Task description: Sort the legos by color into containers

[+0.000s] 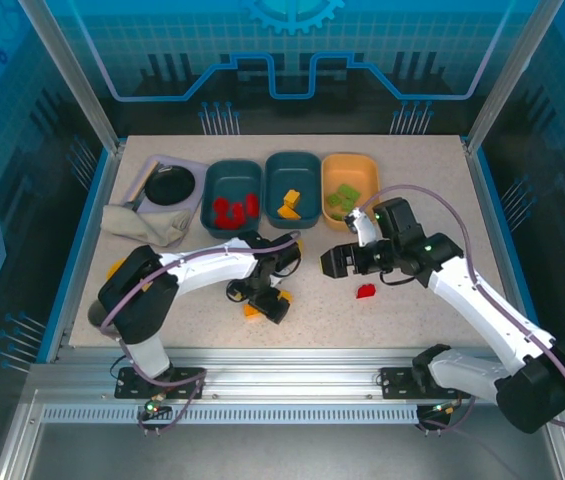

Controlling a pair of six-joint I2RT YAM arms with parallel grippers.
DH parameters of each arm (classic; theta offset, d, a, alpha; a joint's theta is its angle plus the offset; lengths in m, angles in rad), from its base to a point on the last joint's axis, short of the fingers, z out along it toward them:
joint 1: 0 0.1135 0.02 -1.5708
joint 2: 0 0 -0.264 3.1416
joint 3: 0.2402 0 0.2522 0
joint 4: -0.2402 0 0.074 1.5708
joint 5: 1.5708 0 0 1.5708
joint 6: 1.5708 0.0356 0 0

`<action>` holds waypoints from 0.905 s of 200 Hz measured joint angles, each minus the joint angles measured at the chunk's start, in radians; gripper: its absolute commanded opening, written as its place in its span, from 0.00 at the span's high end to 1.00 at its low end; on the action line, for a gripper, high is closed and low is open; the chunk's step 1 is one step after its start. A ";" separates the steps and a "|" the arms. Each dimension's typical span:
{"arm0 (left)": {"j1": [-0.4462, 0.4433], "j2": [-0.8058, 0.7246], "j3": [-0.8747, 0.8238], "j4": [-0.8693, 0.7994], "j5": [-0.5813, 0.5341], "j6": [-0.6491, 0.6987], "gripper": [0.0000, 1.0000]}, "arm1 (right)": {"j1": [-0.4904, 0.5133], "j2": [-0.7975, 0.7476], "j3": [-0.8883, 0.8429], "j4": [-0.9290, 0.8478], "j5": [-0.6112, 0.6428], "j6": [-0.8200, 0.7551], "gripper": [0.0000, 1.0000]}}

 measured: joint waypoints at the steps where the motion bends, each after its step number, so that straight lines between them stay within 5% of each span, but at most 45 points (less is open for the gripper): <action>1: 0.000 0.003 0.000 0.000 -0.001 0.002 0.06 | 0.000 0.000 -0.001 0.000 0.000 0.000 0.13; 21: 0.000 0.028 -0.001 0.015 -0.004 0.013 0.12 | 0.000 -0.007 -0.018 0.000 0.000 0.011 0.13; 57: 0.000 0.040 -0.042 0.047 -0.012 0.008 0.47 | 0.000 -0.007 -0.026 -0.002 0.001 0.015 0.13; 108: 0.000 0.034 -0.066 0.062 -0.031 -0.022 0.66 | 0.000 -0.007 -0.026 -0.002 0.001 0.016 0.14; 181: 0.065 -0.108 0.032 -0.001 -0.054 -0.129 0.67 | -0.005 -0.007 0.020 0.006 0.013 0.031 0.16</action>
